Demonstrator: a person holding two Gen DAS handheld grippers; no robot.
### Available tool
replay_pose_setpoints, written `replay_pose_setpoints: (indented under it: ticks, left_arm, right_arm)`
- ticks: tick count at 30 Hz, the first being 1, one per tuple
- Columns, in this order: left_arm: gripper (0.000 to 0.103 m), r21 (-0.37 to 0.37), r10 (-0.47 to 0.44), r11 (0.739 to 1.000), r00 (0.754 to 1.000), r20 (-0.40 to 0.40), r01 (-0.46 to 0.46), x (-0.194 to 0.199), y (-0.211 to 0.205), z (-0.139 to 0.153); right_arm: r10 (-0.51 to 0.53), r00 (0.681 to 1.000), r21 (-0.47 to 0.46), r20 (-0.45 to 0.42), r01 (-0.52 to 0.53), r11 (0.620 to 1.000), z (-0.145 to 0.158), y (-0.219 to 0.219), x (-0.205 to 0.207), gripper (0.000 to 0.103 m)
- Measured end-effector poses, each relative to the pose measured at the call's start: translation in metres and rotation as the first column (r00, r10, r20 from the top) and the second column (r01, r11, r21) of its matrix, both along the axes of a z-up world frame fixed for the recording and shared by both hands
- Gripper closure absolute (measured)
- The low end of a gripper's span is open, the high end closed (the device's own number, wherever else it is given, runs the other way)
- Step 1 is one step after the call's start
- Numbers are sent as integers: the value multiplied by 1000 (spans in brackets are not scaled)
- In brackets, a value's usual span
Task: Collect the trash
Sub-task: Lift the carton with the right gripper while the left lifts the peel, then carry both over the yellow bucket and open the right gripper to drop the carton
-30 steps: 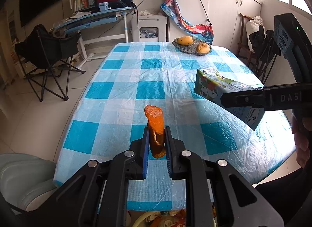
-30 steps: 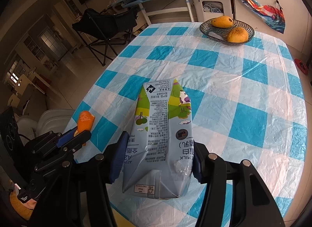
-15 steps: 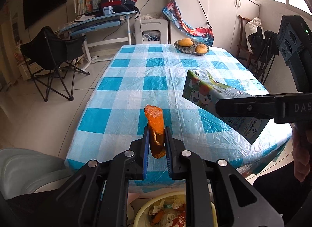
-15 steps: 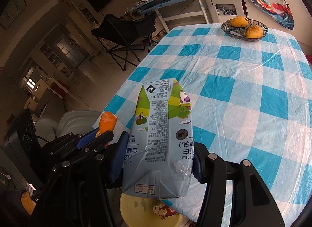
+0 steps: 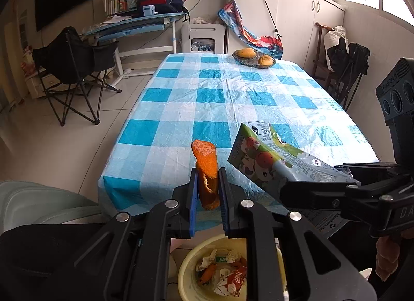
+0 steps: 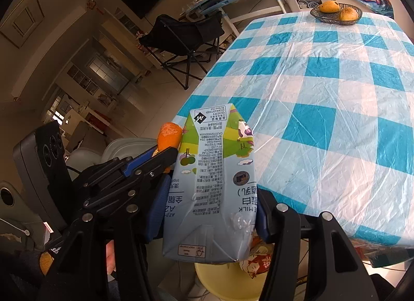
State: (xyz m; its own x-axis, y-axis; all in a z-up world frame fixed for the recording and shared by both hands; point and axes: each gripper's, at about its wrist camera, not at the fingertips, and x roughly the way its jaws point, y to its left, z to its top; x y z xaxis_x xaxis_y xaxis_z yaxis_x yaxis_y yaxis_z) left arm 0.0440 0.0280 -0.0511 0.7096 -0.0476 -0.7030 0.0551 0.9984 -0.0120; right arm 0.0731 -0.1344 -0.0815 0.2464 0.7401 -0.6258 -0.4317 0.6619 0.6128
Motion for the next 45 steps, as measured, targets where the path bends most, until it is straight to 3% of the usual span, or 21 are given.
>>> replay_pose_setpoints:
  ticks: [23,30,37,42,44,45]
  left_arm:
    - [88,0,-27,1000,998,-55,27,-42,-7,-10]
    - [88,-31,-47,999,988,-148,43,-52,-9,-26]
    - [87,-51,-39,998,972,-231,28,-53,-5,-39]
    - [80,-64,-34,998,981,-190,23,-55,-3,-31]
    - [62,-50,-28,999,990,-137,21,-57,-4,-23]
    - [58,-38,-23,999,994,-106,19,-58,-5,-18]
  right_arm:
    - [-35,995,8,-90,36,999,-15,4,-35,47]
    - [-18,991,-39,-136,13,999,-25,16,-38,47]
    - [-31,989,-149,-146,9,989,-34,20,-37,45]
    - [-115,987,-185,-108,93,978,-32,0,-43,40]
    - [-158,986,-207,-51,144,968,-23,-5,-47,38]
    - [-181,983,-218,-11,174,960,-16,-8,-49,34]
